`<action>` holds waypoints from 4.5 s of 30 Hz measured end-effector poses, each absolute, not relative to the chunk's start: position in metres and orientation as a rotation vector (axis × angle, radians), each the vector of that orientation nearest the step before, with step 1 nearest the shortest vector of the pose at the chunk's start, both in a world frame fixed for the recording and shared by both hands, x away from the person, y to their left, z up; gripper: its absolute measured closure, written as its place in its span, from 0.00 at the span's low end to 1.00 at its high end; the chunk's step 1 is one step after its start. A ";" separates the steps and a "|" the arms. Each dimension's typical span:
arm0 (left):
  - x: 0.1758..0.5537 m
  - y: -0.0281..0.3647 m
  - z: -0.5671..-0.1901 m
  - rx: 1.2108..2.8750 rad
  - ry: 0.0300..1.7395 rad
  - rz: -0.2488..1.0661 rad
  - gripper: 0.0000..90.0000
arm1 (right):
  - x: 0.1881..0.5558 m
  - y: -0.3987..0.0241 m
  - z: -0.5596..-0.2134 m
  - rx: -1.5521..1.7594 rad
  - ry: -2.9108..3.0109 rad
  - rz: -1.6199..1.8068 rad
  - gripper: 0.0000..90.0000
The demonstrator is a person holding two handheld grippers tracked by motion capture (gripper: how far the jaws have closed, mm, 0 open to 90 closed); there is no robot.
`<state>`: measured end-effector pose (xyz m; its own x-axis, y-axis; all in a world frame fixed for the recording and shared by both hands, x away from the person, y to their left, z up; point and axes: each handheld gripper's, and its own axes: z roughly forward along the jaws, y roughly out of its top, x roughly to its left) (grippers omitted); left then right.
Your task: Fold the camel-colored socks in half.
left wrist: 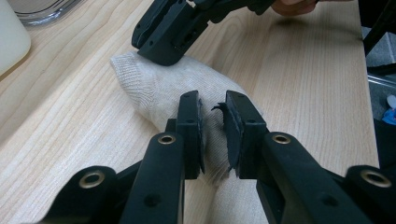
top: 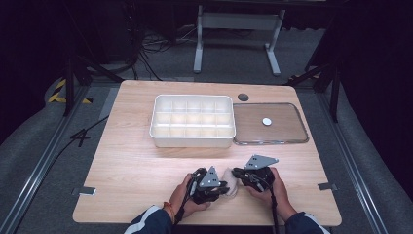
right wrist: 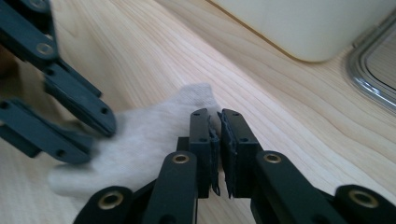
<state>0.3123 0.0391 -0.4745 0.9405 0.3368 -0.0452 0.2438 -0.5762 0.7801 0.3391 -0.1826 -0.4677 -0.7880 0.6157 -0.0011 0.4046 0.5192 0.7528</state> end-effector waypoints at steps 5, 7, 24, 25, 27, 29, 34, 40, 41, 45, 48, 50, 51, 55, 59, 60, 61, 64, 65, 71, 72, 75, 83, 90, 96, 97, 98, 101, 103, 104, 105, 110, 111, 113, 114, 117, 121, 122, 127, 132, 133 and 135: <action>0.313 0.038 -0.473 2.224 0.404 0.141 0.85 | 0.339 -0.183 -0.470 0.868 2.497 1.143 0.95; 0.314 0.038 -0.472 2.227 0.396 0.143 0.84 | 0.338 -0.183 -0.471 0.860 2.499 1.134 0.95; 0.305 0.033 -0.461 2.165 0.384 0.130 0.74 | 0.335 -0.184 -0.473 0.839 2.506 1.109 0.92; 0.304 0.031 -0.465 2.177 0.370 0.143 0.74 | 0.334 -0.184 -0.473 0.834 2.505 1.105 0.92; 0.302 0.029 -0.470 2.174 0.363 0.135 0.76 | 0.331 -0.184 -0.474 0.826 2.500 1.091 0.92; 0.301 0.029 -0.472 2.196 0.357 0.123 0.78 | 0.330 -0.184 -0.474 0.823 2.505 1.081 0.92; 0.305 0.034 -0.476 2.177 0.367 0.074 0.82 | 0.331 -0.192 -0.467 0.844 2.477 1.105 0.86; 0.306 0.033 -0.477 2.179 0.359 0.082 0.83 | 0.328 -0.190 -0.455 0.815 2.436 1.243 0.75; 0.306 0.034 -0.476 2.189 0.356 0.083 0.83 | 0.327 -0.188 -0.454 0.804 2.437 1.256 0.73; 0.305 0.033 -0.476 2.191 0.347 0.088 0.83 | 0.330 -0.180 -0.458 0.812 2.481 1.284 0.65; 0.306 0.036 -0.476 2.200 0.338 0.074 0.86 | 0.338 -0.182 -0.465 0.883 2.546 1.307 0.60; 0.307 0.037 -0.475 2.218 0.325 0.079 0.88 | 0.345 -0.187 -0.471 0.982 2.581 1.355 0.55; 0.307 0.037 -0.475 2.221 0.314 0.085 0.89 | 0.348 -0.189 -0.473 1.019 2.595 1.381 0.55; 0.309 0.037 -0.473 2.232 0.316 0.069 0.90 | 0.352 -0.192 -0.476 1.045 2.645 1.393 0.56; 0.307 0.039 -0.458 2.212 0.315 0.064 0.91 | 0.352 -0.190 -0.476 1.024 2.650 1.363 0.60; 0.306 0.040 -0.456 2.194 0.330 0.056 0.92 | 0.351 -0.190 -0.475 1.019 2.650 1.353 0.60; 0.306 0.040 -0.453 2.182 0.337 0.065 0.92 | 0.350 -0.189 -0.475 1.013 2.649 1.351 0.61; 0.306 0.035 -0.458 2.204 0.336 0.073 0.93 | 0.349 -0.188 -0.474 1.010 2.645 1.337 0.61; 0.304 0.033 -0.462 2.228 0.333 0.059 0.93 | 0.348 -0.187 -0.473 0.990 2.640 1.324 0.61; 0.299 0.034 -0.467 2.287 0.305 0.065 0.92 | 0.345 -0.186 -0.470 0.970 2.618 1.251 0.47; 0.299 0.035 -0.469 2.283 0.300 0.067 0.93 | 0.346 -0.187 -0.469 0.991 2.618 1.248 0.44; 0.299 0.035 -0.470 2.277 0.307 0.058 0.94 | 0.345 -0.189 -0.463 1.010 2.612 1.266 0.43; 0.298 0.035 -0.473 2.255 0.298 0.060 0.93 | 0.337 -0.184 -0.457 0.961 2.619 1.243 0.40; 0.298 0.036 -0.475 2.251 0.289 0.055 0.93 | 0.345 -0.187 -0.474 1.073 2.713 1.294 0.43; 0.298 0.036 -0.475 2.249 0.281 0.051 0.93 | 0.349 -0.186 -0.477 1.065 2.787 1.358 0.60; 0.298 0.036 -0.475 2.247 0.281 0.049 0.93 | 0.349 -0.186 -0.477 1.060 2.794 1.365 0.62; 0.298 0.037 -0.475 2.244 0.286 0.046 0.93 | 0.349 -0.186 -0.477 1.058 2.797 1.370 0.65; 0.297 0.037 -0.475 2.246 0.286 0.037 0.91 | 0.346 -0.185 -0.475 1.023 2.794 1.365 0.72; 0.297 0.037 -0.474 2.247 0.270 0.033 0.87 | 0.344 -0.183 -0.473 0.987 2.790 1.349 0.75; 0.296 0.037 -0.473 2.243 0.270 0.026 0.85 | 0.343 -0.182 -0.472 0.972 2.785 1.338 0.76; 0.296 0.039 -0.471 2.257 0.274 0.023 0.82 | 0.342 -0.182 -0.472 0.967 2.779 1.337 0.77; 0.293 0.055 -0.457 2.296 0.305 0.061 0.60 | 0.337 -0.181 -0.468 0.928 2.754 1.309 0.79; 0.293 0.055 -0.457 2.296 0.305 0.061 0.55 | 0.337 -0.181 -0.468 0.928 2.754 1.309 0.79; 0.295 0.071 -0.450 2.298 0.367 0.094 0.44 | 0.334 -0.182 -0.465 0.901 2.742 1.297 0.81; 0.296 0.077 -0.449 2.281 0.406 0.093 0.44 | 0.334 -0.182 -0.465 0.901 2.742 1.297 0.81; 0.299 0.111 -0.448 2.228 0.481 0.099 0.34 | 0.333 -0.184 -0.463 0.885 2.724 1.290 0.81; 0.302 0.145 -0.458 2.295 0.585 0.221 0.22 | 0.332 -0.185 -0.458 0.850 2.698 1.279 0.82; 0.303 0.152 -0.461 2.308 0.611 0.239 0.22 | 0.332 -0.185 -0.458 0.850 2.698 1.279 0.82; 0.312 0.185 -0.476 2.325 0.723 0.244 0.23 | 0.331 -0.186 -0.454 0.820 2.690 1.278 0.83; 0.315 0.195 -0.479 2.293 0.767 0.253 0.22 | 0.326 -0.187 -0.447 0.798 2.659 1.297 0.83; 0.315 0.195 -0.479 2.298 0.764 0.259 0.21 | 0.326 -0.188 -0.445 0.795 2.651 1.309 0.83; 0.315 0.192 -0.480 2.297 0.771 0.276 0.19 | 0.325 -0.190 -0.442 0.792 2.637 1.319 0.83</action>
